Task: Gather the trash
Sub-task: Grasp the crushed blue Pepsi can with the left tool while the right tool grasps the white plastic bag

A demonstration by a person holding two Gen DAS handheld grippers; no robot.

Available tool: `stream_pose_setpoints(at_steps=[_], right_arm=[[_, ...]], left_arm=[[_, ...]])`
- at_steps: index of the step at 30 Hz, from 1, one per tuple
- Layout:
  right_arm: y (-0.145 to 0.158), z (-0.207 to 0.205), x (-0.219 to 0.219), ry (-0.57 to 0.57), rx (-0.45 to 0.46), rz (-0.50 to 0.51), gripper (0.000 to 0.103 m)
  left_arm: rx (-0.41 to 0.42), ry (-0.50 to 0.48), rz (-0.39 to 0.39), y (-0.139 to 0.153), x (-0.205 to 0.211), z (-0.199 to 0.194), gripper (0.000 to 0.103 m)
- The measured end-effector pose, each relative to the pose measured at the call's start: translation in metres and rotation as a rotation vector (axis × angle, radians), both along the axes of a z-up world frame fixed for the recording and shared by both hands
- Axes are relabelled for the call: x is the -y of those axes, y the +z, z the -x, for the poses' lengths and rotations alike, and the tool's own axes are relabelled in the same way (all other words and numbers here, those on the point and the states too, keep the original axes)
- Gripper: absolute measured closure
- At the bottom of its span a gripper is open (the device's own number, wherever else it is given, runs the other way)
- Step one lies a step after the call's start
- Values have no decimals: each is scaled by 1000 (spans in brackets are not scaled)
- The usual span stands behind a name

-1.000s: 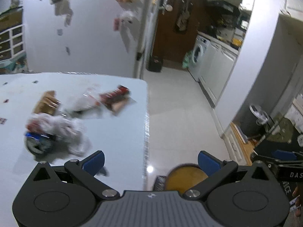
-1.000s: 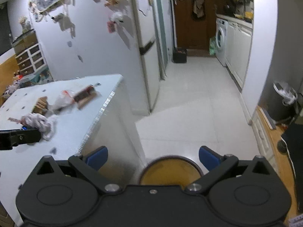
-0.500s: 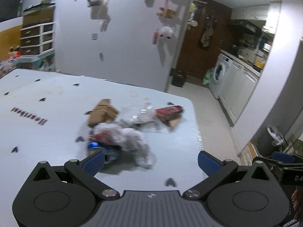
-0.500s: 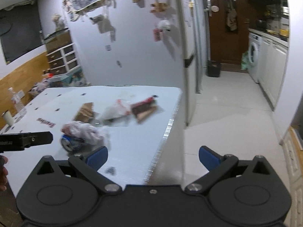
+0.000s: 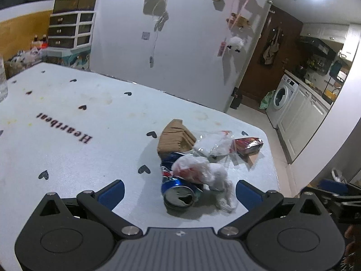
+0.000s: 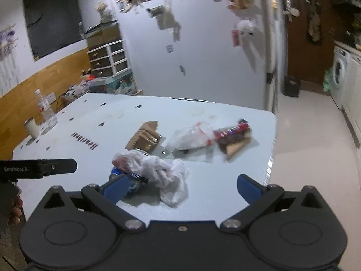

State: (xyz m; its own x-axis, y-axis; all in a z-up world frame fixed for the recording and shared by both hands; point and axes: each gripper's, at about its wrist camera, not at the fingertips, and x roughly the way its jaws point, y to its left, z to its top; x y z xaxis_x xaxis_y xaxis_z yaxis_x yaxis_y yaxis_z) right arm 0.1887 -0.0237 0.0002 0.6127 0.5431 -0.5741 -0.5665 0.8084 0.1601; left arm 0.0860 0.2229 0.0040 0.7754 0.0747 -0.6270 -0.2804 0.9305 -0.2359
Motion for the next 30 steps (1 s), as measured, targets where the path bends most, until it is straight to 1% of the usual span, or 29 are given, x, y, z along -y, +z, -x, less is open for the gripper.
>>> stream_pose_setpoints(at_steps=[3,5,9,12,14,15,16,18,20,22,23,26,28,29,30], right_arm=[[-5,-14,-24,62,-6,38,0],[-9,-26,-38,96,-16,47,0],[-18,-44,-62,164,7,60,0],[-28,-56,-79,197,33,131,0],[-37,-62,-91,242,70,211,1],[-41,-63,-97,273,95,250,5],[-44,-65,-102,316,119,277,7],[-52,-65,-111,418,148,334,7],[-58,-66,-119,494,168,390,9],[-63,-67,-127,560,181,429,13],[-65,-68,-130,589,187,445,14],[-76,-70,-139,647,203,513,24],[-80,-74,-143,651,200,531,32],[-81,-76,-143,651,190,526,35],[-83,-78,-143,655,169,516,44]], left_arm=[[13,0,35,-4,-14,-5,0],[19,-5,41,-8,-21,-8,0],[16,2,79,-13,-33,-16,0],[17,18,132,-19,-43,-19,0],[21,32,171,-23,-50,-20,0],[23,38,195,-26,-53,-20,0],[26,43,215,-27,-57,-19,0],[23,53,247,-31,-63,-19,0],[18,64,272,-35,-68,-19,0],[15,75,301,-39,-73,-19,0],[13,80,318,-41,-76,-19,0],[11,91,363,-45,-82,-22,0],[6,94,380,-47,-85,-26,0],[3,94,386,-48,-86,-28,0],[1,93,391,-50,-86,-31,0]])
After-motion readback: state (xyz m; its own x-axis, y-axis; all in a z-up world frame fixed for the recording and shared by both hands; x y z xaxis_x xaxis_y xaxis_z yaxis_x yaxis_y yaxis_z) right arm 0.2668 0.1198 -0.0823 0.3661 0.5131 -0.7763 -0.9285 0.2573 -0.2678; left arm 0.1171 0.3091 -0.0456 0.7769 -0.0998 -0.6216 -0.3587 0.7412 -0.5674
